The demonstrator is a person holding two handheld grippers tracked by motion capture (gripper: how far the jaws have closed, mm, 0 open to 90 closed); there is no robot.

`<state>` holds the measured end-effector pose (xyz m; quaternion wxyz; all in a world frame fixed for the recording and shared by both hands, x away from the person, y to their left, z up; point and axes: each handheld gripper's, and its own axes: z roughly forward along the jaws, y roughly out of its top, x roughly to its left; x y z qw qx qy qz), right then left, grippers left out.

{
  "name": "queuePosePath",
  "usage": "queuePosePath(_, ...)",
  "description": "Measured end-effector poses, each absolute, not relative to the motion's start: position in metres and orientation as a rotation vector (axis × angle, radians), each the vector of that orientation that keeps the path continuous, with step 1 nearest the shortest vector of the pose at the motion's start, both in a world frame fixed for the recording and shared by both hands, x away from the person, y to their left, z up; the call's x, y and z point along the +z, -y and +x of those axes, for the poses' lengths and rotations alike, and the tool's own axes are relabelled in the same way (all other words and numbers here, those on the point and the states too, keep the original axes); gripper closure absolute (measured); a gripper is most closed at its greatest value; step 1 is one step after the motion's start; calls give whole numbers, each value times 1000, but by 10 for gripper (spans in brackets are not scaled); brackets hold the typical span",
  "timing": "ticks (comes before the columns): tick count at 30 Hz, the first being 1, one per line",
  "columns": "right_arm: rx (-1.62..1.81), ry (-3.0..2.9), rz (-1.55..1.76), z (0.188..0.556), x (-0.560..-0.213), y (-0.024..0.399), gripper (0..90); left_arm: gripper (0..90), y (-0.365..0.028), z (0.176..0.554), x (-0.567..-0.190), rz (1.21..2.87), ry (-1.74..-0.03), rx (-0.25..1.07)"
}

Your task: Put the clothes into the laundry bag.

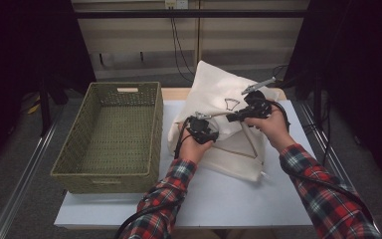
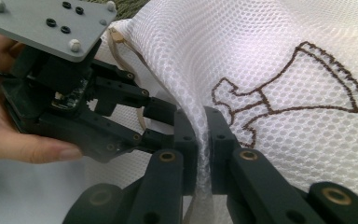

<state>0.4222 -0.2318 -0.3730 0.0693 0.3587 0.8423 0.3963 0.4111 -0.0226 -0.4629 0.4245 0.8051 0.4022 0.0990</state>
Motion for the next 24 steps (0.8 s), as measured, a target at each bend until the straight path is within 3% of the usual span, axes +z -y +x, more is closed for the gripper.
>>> queuePosePath(6,1205,-2536,1082,422,-373,234,864,661,30,416,-468,1978,-1011,251)
queuePosePath(16,1212,-2533,1082,422,-372,235,864,825,39,425,-473,1918,-1052,285)
queuePosePath(24,1221,-2537,1079,422,-373,235,865,862,40,434,-474,1888,-1040,346)
